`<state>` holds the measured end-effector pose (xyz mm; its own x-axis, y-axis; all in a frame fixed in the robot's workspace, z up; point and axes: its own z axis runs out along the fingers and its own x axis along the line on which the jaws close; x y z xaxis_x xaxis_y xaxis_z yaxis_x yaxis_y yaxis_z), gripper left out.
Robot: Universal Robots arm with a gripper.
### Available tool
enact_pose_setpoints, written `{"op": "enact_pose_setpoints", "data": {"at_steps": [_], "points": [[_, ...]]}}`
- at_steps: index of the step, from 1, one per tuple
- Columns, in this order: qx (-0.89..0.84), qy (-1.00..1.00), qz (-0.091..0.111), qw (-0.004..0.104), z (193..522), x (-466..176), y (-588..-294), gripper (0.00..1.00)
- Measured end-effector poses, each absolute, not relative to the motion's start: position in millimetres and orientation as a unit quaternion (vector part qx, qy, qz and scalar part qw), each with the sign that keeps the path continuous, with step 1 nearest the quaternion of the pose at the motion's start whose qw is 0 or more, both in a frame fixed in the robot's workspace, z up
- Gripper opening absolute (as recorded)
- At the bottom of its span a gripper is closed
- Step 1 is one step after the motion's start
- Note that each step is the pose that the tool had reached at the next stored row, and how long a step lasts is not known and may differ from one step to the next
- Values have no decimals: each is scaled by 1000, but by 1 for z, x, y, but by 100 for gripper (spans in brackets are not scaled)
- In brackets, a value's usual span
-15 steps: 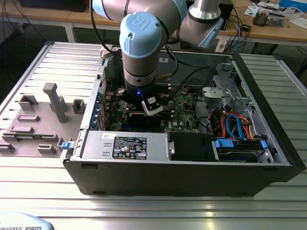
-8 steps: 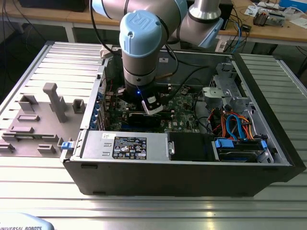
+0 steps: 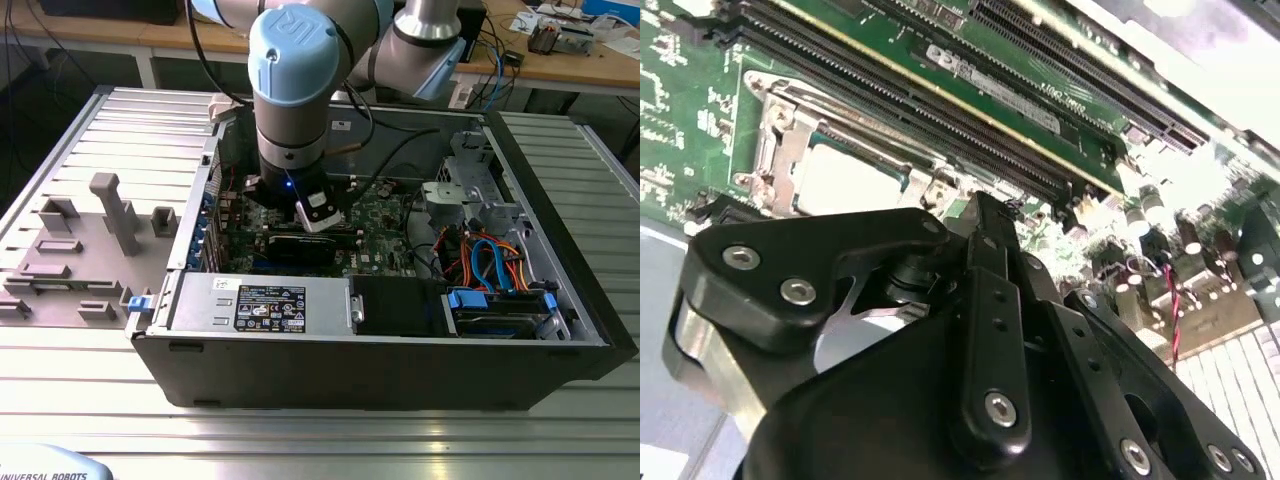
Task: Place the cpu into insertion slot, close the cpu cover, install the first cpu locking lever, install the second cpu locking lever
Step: 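Install the second cpu locking lever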
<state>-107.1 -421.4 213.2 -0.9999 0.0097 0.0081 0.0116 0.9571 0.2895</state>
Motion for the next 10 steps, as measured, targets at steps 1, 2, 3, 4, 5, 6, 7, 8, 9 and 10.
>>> {"op": "enact_pose_setpoints", "data": {"at_steps": [1,2,3,4,5,6,7,8,9,10], "points": [[-5,-989,-146,3,215,-107,-421,11],[-5,-989,-146,3,217,-107,-421,11],[-5,-989,-146,3,218,-107,-421,11],[-5,-989,-146,3,218,-107,-421,11],[-5,-989,-146,3,218,-107,-421,11],[-5,-989,-146,3,218,-107,-421,11],[-5,-989,-146,3,218,-107,-421,11],[-5,-989,-146,4,218,-107,-421,11],[-5,-989,-146,4,218,-107,-421,11],[-5,-989,-146,4,218,-107,-421,11]]}}
